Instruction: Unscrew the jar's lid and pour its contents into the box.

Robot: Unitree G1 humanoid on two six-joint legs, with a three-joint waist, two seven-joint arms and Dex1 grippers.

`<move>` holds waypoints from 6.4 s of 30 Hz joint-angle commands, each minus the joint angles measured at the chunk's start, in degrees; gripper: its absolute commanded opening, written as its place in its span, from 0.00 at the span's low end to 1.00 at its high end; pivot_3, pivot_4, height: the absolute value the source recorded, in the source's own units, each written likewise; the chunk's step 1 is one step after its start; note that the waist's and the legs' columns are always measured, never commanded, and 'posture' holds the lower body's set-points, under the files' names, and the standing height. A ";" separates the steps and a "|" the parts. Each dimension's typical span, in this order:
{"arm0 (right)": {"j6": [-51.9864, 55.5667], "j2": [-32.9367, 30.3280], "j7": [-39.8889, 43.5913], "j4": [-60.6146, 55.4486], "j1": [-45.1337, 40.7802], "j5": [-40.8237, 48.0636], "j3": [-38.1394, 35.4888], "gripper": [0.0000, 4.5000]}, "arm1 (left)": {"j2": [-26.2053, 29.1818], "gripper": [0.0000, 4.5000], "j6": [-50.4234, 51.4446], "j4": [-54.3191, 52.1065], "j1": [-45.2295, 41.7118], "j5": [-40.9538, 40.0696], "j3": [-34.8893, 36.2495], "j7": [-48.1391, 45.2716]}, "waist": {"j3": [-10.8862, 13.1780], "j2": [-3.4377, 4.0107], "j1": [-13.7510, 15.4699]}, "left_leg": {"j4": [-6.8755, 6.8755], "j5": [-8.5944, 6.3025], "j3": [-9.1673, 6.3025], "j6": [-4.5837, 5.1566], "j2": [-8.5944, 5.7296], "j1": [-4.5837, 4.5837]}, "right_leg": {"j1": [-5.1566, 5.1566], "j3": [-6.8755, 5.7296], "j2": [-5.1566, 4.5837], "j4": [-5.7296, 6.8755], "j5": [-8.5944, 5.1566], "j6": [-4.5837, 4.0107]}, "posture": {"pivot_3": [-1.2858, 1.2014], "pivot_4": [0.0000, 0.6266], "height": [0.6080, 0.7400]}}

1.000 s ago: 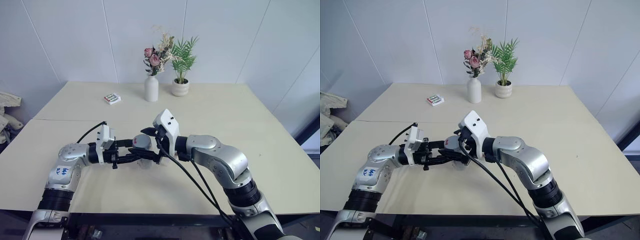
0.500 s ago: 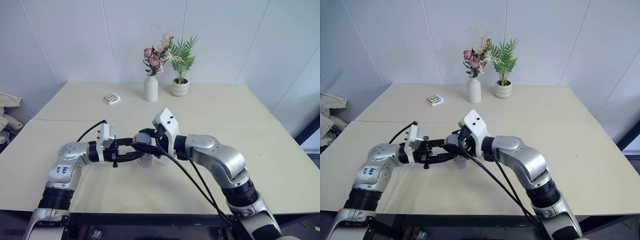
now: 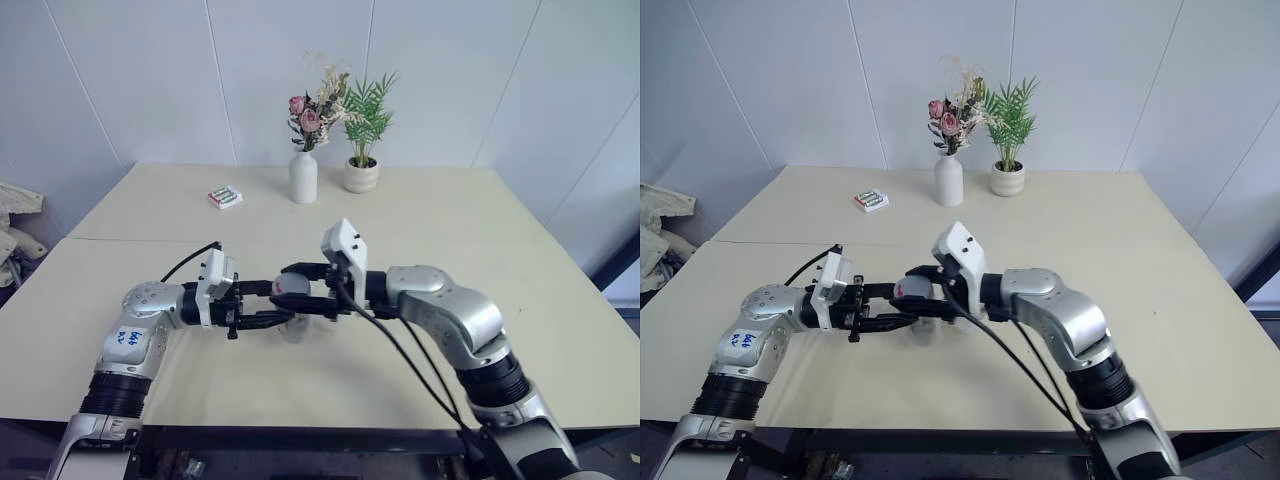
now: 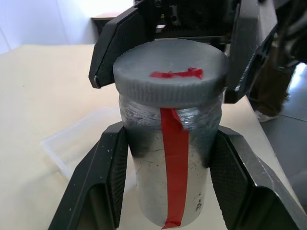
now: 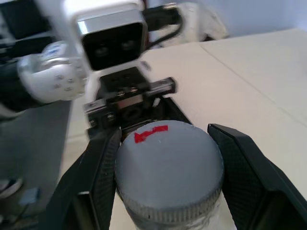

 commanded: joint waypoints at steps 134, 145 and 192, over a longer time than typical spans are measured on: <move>-7.58 6.64 0.10 6.25 -2.27 -3.03 0.28 0.99 | 0.32 0.47 3.68 -6.30 3.45 -2.78 3.24 3.03 | 0.01 0.02 -0.13 | 0.18 0.00 0.05 -0.02 0.05 0.04 | -0.08 0.12 0.06 0.32 -0.02 -0.04 | 0.52 0.24 1.00; -7.78 4.34 1.08 9.70 -2.98 -2.35 -4.14 0.99 | 0.22 0.47 3.36 -5.65 3.18 -2.61 3.20 2.84 | 0.01 0.02 -0.06 | 0.18 0.00 0.05 -0.02 0.05 0.03 | -0.07 0.12 0.06 0.32 -0.02 -0.03 | 0.52 0.24 1.00; -0.50 -5.42 3.04 3.19 1.05 9.26 -12.17 0.99 | -0.02 0.47 2.87 -4.77 2.90 -2.44 2.81 2.19 | 0.01 0.02 -0.19 | 0.13 0.00 0.05 -0.01 0.06 0.03 | -0.07 0.12 0.07 0.26 -0.03 -0.04 | 0.52 0.24 1.00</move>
